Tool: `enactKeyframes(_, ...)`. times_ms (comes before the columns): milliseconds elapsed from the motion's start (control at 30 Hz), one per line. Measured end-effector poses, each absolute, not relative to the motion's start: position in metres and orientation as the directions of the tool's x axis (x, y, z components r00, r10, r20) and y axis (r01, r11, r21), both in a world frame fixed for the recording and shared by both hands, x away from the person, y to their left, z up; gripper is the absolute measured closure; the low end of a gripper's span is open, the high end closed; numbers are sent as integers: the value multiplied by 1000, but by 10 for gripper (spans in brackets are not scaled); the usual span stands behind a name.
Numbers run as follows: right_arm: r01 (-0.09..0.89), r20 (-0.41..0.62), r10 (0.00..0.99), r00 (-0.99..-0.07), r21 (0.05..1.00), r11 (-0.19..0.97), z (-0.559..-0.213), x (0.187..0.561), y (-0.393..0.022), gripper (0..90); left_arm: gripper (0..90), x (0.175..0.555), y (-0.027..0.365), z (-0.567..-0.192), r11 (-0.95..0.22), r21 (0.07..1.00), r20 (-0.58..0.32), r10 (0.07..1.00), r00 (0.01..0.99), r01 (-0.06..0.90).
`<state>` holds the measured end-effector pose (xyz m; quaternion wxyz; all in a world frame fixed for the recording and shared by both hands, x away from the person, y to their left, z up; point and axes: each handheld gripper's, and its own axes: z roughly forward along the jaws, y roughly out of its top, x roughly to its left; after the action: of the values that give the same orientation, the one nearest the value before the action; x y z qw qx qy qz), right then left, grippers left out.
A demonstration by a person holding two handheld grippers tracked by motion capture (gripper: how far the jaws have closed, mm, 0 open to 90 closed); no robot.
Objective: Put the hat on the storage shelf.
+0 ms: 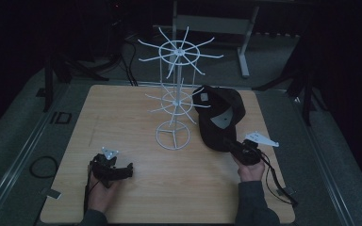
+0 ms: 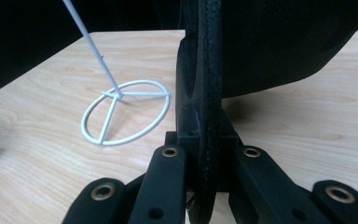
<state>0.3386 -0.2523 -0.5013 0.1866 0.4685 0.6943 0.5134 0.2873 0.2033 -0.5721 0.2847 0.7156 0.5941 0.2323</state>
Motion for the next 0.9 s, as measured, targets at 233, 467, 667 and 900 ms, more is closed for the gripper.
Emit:
enactKeyframes(233, 444, 207, 852, -480, 896, 32, -496, 341, -256, 864, 2, 287, 203, -572, -134, 682, -6, 982, 188, 719)
enactKeyframes(467, 426, 193, 855, -482, 904, 36, -490, 343, -257, 865, 2, 287, 203, -572, -133, 683, -5, 982, 187, 718)
enactKeyframes(667, 414, 175, 854, -490, 909, 51, -484, 345, -256, 864, 2, 287, 203, -572, -133, 684, -5, 982, 187, 717)
enactKeyframes(900, 399, 152, 856, -495, 915, 69, -480, 348, -258, 864, 2, 287, 203, -572, -129, 685, -8, 983, 185, 717)
